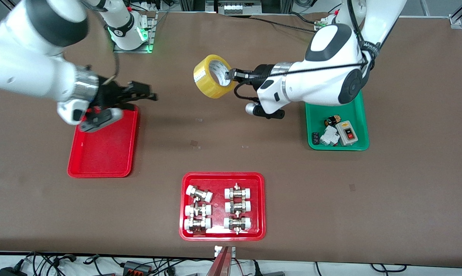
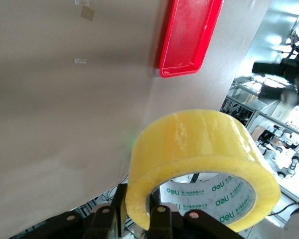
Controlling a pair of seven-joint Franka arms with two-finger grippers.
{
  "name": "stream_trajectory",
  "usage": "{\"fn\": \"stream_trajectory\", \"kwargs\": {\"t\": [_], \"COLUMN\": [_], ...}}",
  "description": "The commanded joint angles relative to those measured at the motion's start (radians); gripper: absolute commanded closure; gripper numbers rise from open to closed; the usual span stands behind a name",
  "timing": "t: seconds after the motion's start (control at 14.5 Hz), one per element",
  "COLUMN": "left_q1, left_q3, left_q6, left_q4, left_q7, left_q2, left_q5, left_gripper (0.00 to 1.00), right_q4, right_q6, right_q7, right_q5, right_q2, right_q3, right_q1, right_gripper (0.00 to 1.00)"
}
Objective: Left arm passes tape to right arm into tray
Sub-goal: 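Lift the tape with the left gripper while the right gripper approaches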
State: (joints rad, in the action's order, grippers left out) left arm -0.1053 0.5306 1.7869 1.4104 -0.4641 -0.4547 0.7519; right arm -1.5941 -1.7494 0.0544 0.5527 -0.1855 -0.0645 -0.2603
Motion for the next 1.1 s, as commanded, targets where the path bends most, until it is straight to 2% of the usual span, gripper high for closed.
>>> {"fn": "stream_trajectory", "kwargs": {"t": [0.0,0.21,0.41,0.55,1.03], "left_q1": [-0.017,-0.011,-0.005,-0.004,0.013], "left_q3": [0.005,0.005,0.005,0.005,0.002], "left_q6": [0.009,0.009,0.006,0.005,-0.003], "left_q4": [-0.050,-0.050,-0.050,-0.050,-0.048], "left_q7": [-0.025,-0.028,-0.028,-0.028,-0.025], "left_q2": [-0.035,-0.035,-0.033,-0.032,-0.029], "left_q5": [0.027,0.027,0.026,0.026,0.026], "left_gripper": [1.00,1.00,1.00,1.00,1.00], "right_q4": [0.089,0.138,0.138,0.138,0.134], "right_q6": [-0.025,-0.051,-0.065,-0.065,-0.065], "right_q7": [0.129,0.180,0.180,0.177,0.171], "right_q5": [0.087,0.141,0.165,0.219,0.225], "right_q2": [-0.020,-0.043,-0.055,-0.060,-0.068], "right_q3": [0.011,0.011,0.012,0.012,0.012], "right_q1": [-0.052,-0.111,-0.114,-0.114,-0.138], "right_gripper": [0.00,0.00,0.00,0.00,0.00]}}
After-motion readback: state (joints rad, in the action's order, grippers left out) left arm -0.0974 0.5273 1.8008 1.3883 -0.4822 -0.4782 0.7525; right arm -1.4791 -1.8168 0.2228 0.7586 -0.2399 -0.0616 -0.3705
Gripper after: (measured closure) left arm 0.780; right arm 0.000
